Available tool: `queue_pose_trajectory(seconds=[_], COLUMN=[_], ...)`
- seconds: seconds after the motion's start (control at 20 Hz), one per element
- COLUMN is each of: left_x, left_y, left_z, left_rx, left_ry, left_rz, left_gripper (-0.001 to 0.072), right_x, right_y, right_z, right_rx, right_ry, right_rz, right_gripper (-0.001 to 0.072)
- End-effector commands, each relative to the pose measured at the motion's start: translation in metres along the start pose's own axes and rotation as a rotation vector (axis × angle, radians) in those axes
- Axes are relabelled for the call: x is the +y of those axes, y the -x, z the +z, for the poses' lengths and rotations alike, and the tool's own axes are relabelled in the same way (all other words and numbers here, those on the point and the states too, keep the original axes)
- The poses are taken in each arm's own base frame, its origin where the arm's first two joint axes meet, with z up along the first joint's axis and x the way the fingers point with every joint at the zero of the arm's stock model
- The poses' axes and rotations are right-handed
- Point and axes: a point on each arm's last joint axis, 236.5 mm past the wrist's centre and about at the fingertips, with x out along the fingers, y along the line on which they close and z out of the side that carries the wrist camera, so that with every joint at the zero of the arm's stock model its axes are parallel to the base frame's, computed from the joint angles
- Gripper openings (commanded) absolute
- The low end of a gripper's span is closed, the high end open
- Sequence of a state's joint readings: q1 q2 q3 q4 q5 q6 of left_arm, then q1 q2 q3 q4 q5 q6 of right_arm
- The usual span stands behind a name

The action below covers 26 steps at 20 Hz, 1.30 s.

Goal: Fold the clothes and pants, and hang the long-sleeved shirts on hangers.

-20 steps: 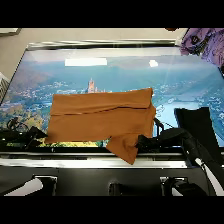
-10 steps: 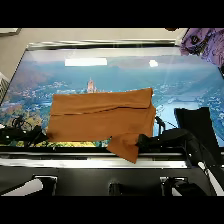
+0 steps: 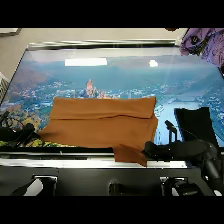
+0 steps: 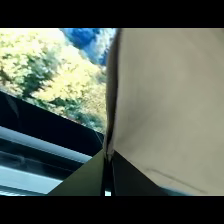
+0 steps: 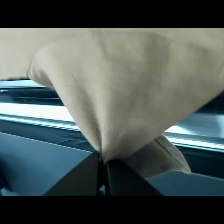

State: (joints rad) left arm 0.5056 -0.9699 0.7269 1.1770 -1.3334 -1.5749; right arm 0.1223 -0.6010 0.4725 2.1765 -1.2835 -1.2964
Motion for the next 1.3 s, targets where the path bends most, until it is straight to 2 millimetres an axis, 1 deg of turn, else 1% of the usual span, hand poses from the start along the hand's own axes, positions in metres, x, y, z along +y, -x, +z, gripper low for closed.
queue_pose_trajectory(seconds=[0.0,0.1,0.15,0.25,0.35,0.5,0.6,0.7,0.9,1.05,1.15,1.25], left_x=[-0.013,-0.024,-0.030,-0.045,-0.058,-0.072,-0.080,-0.087,-0.106,-0.123,-0.133,-0.136], left_y=[0.004,0.007,0.010,0.015,0.015,0.002,-0.010,-0.026,-0.060,-0.076,-0.088,-0.101], left_z=[0.007,0.025,0.037,0.061,0.083,0.115,0.135,0.152,0.175,0.190,0.197,0.199], left_rx=[-0.072,-0.148,-0.192,-0.259,-0.290,-0.290,-0.284,-0.266,-0.232,-0.226,-0.225,-0.205], left_ry=[-0.060,-0.071,-0.081,-0.111,-0.133,-0.150,-0.157,-0.167,-0.202,-0.244,-0.275,-0.281], left_rz=[0.015,0.003,-0.004,-0.016,-0.023,-0.023,-0.021,-0.018,-0.014,-0.018,-0.019,-0.016], left_gripper=[0.0013,0.0012,0.0012,0.0012,0.0012,0.0012,0.0012,0.0012,0.0012,0.0012,0.0012,0.0012], right_x=[-0.002,0.004,0.008,0.017,0.022,0.026,0.029,0.032,0.033,0.035,0.033,0.023], right_y=[0.016,0.018,0.017,0.011,0.004,-0.010,-0.017,-0.025,-0.033,-0.037,-0.045,-0.059], right_z=[0.017,0.047,0.064,0.104,0.144,0.196,0.225,0.247,0.287,0.313,0.321,0.320], right_rx=[-0.079,-0.089,-0.086,-0.086,-0.087,-0.085,-0.103,-0.118,-0.161,-0.199,-0.206,-0.177], right_ry=[0.051,0.123,0.155,0.208,0.243,0.268,0.280,0.286,0.317,0.335,0.331,0.302], right_rz=[-0.052,-0.093,-0.111,-0.138,-0.173,-0.219,-0.233,-0.240,-0.274,-0.286,-0.286,-0.295], right_gripper=[0.0032,0.0032,0.0032,0.0032,0.0033,0.0033,0.0033,0.0033,0.0033,0.0033,0.0034,0.0034])
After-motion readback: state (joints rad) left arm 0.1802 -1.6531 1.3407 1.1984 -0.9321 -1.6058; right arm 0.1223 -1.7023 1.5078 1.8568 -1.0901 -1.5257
